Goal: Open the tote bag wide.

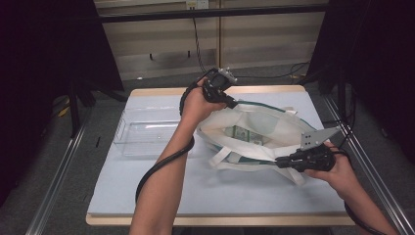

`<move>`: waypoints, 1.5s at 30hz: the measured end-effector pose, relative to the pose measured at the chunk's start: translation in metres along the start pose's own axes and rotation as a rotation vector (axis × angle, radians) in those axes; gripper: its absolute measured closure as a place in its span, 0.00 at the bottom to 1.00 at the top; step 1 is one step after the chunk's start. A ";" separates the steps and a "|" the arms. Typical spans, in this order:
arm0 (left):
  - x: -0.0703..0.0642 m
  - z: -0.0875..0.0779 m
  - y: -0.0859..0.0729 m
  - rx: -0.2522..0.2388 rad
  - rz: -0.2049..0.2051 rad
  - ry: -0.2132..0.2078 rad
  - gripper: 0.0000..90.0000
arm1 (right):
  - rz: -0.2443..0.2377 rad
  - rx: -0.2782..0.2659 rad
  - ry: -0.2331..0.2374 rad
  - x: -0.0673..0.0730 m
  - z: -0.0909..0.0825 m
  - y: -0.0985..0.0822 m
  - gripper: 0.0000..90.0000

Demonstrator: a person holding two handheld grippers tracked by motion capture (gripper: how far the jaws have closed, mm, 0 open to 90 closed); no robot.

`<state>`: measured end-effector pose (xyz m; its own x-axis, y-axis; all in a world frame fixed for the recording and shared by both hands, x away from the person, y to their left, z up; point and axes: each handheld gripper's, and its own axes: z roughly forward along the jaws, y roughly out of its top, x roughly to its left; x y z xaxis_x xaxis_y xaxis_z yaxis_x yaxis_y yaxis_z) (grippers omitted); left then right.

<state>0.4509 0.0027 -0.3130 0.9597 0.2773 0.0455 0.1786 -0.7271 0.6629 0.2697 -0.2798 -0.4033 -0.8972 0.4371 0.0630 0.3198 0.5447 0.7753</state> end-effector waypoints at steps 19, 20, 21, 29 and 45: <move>0.004 0.004 -0.001 -0.011 -0.005 0.025 0.91 | 0.001 0.008 0.015 0.002 0.005 -0.008 0.95; 0.004 0.004 -0.001 -0.008 -0.005 0.024 0.91 | 0.000 0.007 0.013 0.002 0.005 -0.008 0.95; 0.004 0.004 -0.001 -0.009 -0.009 0.027 0.91 | 0.000 0.003 0.014 0.002 0.005 -0.008 0.95; 0.009 0.009 -0.003 -0.013 -0.030 0.031 0.91 | 0.006 0.017 0.022 0.002 0.009 -0.013 0.95; 0.018 0.015 -0.004 -0.007 -0.030 0.047 0.91 | 0.011 0.023 0.043 0.001 0.018 -0.024 0.95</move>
<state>0.4713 0.0007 -0.3261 0.9429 0.3277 0.0604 0.2053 -0.7139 0.6695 0.2662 -0.2800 -0.4332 -0.9057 0.4122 0.0991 0.3365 0.5567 0.7595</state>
